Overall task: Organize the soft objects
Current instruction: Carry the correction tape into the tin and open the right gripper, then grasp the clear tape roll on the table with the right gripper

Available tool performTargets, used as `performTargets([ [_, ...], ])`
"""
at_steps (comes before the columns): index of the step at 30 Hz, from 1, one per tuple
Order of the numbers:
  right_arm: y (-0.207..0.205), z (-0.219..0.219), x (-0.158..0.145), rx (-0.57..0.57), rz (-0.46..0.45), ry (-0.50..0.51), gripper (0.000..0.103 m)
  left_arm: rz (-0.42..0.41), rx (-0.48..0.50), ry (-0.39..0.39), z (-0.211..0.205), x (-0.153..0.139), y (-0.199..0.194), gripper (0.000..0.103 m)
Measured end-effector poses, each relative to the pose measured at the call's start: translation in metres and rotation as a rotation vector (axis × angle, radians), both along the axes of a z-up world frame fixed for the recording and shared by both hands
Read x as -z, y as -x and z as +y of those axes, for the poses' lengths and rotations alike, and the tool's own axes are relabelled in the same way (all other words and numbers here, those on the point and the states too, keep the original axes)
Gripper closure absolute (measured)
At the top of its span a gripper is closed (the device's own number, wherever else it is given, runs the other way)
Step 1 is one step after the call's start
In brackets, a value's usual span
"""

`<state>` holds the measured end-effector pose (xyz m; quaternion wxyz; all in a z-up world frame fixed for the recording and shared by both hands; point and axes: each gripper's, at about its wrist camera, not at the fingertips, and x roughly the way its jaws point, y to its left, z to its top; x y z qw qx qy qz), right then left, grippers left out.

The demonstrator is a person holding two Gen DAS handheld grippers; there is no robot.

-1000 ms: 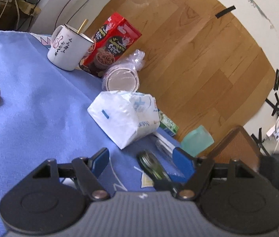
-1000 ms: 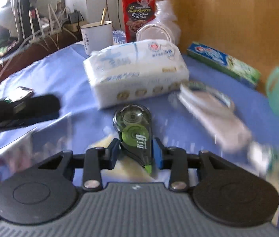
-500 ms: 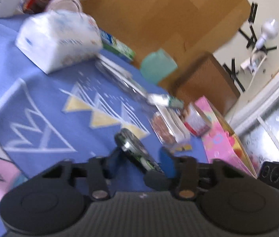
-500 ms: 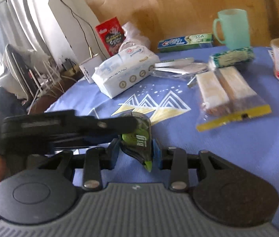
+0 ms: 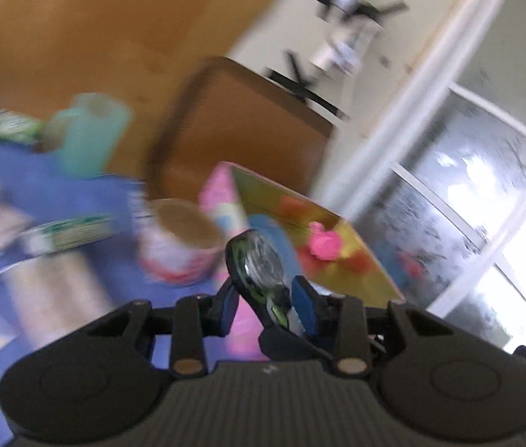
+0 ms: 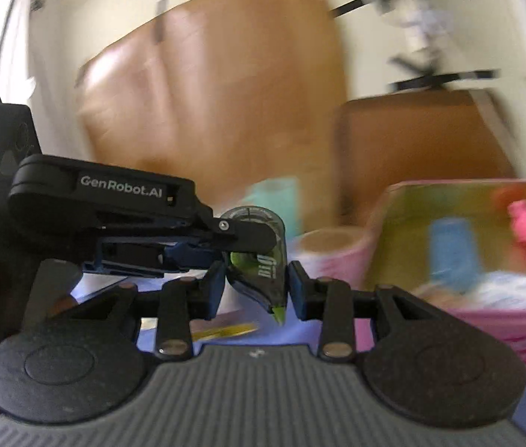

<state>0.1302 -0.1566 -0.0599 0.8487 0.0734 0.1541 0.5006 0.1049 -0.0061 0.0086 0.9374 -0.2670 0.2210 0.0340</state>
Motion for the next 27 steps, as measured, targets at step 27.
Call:
performTargets([
  [27,-0.051,-0.034,0.017,0.370,-0.068,0.047,0.055,-0.032,-0.082,-0.215,0.001,0.009,0.035,0.065],
])
